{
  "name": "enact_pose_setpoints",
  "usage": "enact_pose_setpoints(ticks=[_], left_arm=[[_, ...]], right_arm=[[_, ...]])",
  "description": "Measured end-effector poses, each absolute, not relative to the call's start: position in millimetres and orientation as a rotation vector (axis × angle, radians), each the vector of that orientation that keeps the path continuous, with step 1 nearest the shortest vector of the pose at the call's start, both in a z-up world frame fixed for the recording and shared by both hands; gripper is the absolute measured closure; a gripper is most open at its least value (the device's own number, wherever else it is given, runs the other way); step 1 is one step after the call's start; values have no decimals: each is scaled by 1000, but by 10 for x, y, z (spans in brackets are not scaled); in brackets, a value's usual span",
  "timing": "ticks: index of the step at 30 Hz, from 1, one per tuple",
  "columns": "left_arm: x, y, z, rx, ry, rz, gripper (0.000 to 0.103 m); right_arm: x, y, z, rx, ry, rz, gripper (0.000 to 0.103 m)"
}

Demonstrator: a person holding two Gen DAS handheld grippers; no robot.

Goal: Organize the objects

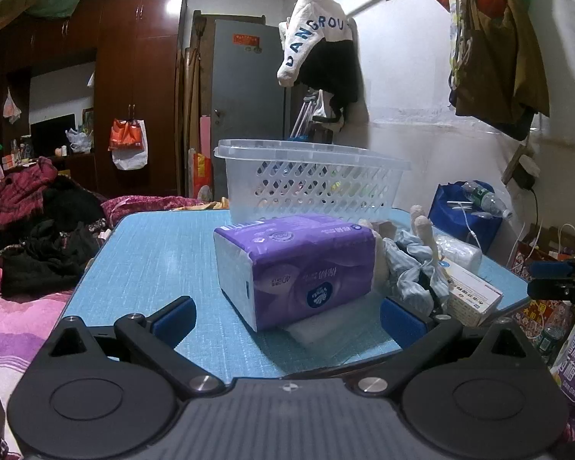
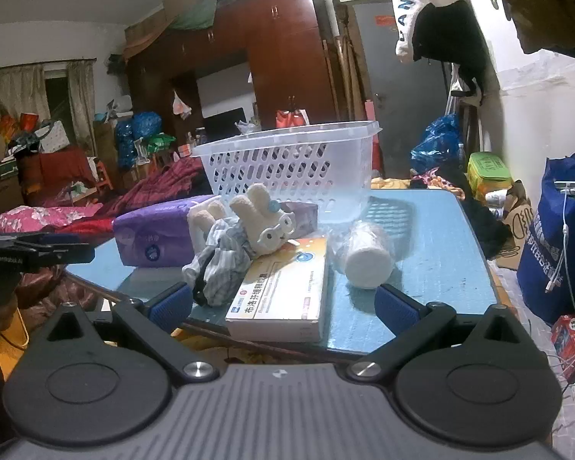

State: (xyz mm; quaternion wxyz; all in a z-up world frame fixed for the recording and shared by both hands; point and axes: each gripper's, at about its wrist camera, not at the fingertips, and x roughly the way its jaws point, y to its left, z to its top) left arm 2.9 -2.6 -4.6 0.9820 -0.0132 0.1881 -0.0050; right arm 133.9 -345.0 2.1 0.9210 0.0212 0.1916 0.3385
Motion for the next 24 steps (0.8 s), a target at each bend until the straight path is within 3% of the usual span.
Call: enact_pose_setpoints(ticks=[24], left_arm=[[58,-20,-66,-25,383,-10,0]], right_arm=[[1334,-3468,9,47,401,705,0]])
